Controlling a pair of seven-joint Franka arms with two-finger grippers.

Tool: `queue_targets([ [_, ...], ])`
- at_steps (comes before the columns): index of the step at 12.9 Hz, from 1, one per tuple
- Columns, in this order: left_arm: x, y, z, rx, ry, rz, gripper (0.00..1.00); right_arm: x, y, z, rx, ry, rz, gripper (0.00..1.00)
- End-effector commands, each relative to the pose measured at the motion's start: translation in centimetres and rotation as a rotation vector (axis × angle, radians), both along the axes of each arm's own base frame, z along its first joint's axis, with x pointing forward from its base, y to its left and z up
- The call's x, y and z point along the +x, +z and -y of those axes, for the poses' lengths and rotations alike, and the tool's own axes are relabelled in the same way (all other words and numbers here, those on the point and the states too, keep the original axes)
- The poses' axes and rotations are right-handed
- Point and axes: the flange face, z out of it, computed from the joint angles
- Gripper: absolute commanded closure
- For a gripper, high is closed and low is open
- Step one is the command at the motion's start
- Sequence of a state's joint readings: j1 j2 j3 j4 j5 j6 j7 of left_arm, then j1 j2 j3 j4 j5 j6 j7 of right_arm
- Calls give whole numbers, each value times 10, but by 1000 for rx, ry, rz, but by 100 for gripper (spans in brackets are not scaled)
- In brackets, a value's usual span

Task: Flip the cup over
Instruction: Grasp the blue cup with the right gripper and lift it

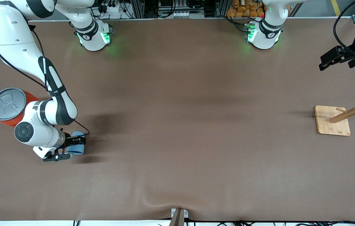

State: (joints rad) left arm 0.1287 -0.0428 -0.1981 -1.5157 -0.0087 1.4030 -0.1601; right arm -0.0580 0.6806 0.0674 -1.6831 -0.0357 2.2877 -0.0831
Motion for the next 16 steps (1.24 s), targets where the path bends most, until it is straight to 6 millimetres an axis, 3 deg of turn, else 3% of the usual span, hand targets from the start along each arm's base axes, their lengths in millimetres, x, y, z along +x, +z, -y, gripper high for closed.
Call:
queue_targets([
  [1, 3, -2, 4, -20, -20, 4, 0, -1, 32, -23, -4, 14, 10, 32],
  [4, 8, -15, 8, -26, -29, -25, 0, 3, 88, -55, -10, 167, 83, 32],
  [6, 10, -22, 14, -30, -43, -44, 0, 7, 117, -65, -5, 322, 130, 32],
  [8, 8, -22, 28, -37, -69, -48, 0, 4, 141, -90, -6, 471, 166, 32],
  [11, 8, -38, 52, -35, -114, -85, 0, -1, 153, -123, 5, 626, 185, 32],
  [14, 9, -59, 74, -35, -155, -128, 0, -12, 157, -176, 47, 725, 206, 32],
  [16, 16, -75, 78, -42, -164, -158, 0, -23, 157, -217, 67, 817, 214, 32],
])
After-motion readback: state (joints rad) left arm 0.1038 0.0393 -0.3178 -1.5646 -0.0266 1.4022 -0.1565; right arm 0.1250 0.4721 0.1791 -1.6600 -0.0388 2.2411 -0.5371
